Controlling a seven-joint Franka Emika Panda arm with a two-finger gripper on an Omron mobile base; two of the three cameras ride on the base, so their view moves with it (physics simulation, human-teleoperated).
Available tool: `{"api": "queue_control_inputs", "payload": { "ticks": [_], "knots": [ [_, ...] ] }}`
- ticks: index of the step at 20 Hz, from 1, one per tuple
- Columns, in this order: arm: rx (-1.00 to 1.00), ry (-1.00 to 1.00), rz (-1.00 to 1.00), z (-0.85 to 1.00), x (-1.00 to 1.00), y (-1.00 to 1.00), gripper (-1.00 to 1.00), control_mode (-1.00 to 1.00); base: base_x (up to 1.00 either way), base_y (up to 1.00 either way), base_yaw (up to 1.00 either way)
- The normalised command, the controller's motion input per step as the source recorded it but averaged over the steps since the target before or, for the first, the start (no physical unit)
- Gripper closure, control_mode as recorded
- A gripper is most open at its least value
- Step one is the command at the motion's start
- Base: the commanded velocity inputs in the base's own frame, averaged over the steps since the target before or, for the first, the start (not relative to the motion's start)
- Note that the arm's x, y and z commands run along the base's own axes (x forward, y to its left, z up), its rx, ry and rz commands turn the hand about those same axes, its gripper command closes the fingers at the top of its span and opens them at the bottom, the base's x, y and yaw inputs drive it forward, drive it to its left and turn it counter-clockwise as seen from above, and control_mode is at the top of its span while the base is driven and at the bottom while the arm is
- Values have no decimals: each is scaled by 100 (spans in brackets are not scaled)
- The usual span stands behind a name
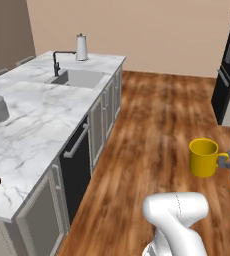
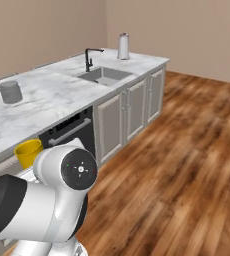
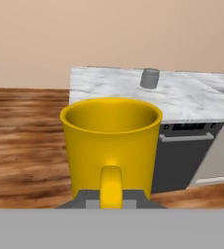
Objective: Open the cabinet directly in front. Then move the wine and the mug to the dining counter with the jar on it.
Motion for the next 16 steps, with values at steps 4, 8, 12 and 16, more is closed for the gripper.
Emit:
{"api": "queue_control_inputs", "payload": {
  "ticks": [4, 8, 12, 16],
  "knots": [
    [0, 0, 0, 0, 0, 0, 100, 100, 76, 0, 1],
    [0, 0, 0, 0, 0, 0, 100, 100, 79, 1, 0],
    [0, 0, 0, 0, 0, 0, 100, 100, 79, 5, 0],
    [0, 0, 0, 0, 0, 0, 100, 100, 75, 12, 4]
  ]
}}
